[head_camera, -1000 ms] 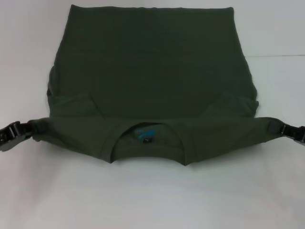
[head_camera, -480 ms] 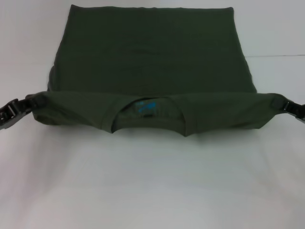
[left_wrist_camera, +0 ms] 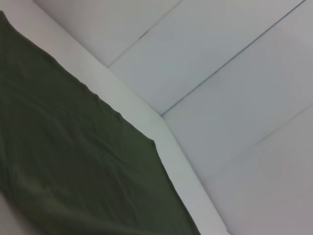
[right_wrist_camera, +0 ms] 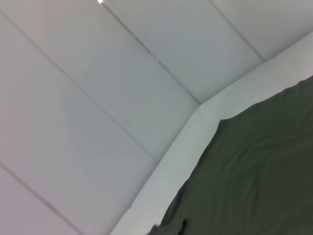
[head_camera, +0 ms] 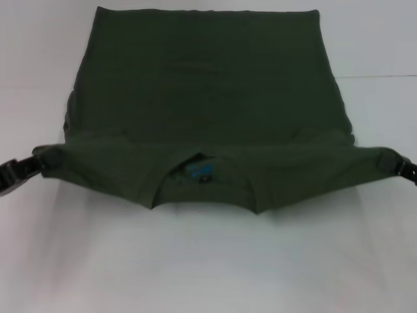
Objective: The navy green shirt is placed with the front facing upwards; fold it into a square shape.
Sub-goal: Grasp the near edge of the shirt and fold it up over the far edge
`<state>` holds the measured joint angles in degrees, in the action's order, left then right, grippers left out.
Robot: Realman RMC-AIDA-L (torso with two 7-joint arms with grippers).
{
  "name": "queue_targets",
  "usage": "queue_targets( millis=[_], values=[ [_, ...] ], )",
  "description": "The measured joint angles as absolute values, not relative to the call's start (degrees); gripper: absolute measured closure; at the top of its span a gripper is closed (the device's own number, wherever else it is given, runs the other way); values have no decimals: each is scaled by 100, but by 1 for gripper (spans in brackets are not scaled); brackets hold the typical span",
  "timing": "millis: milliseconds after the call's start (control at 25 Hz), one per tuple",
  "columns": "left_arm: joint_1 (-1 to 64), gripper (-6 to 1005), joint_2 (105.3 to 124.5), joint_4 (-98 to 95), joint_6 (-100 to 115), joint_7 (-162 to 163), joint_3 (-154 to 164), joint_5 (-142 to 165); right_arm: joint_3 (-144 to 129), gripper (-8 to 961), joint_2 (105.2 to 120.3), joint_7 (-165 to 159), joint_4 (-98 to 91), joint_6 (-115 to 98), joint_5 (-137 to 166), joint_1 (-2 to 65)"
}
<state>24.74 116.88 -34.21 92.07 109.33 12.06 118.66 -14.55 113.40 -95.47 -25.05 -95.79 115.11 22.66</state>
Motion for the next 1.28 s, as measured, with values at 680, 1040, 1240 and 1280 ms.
queue_targets(
  millis=[680, 1040, 1240, 1280],
  values=[
    [1894, 846, 11667, -3899, 11008, 11016, 1147, 12818, -2003, 905, 11108, -8893, -2542, -10902, 12077, 1778],
    [1818, 841, 11553, -4221, 11589, 11185, 1112, 13192, -2164, 904, 10978, -8715, -2558, -11361, 12572, 1815],
    [1855, 839, 11508, -4324, 11682, 11262, 1121, 13694, -2694, 905, 10908, -8731, -2535, -11370, 12583, 1818],
    [1860, 838, 11504, -4336, 11699, 11276, 1129, 13741, -2813, 905, 10899, -8739, -2540, -11371, 12583, 1828]
  ],
)
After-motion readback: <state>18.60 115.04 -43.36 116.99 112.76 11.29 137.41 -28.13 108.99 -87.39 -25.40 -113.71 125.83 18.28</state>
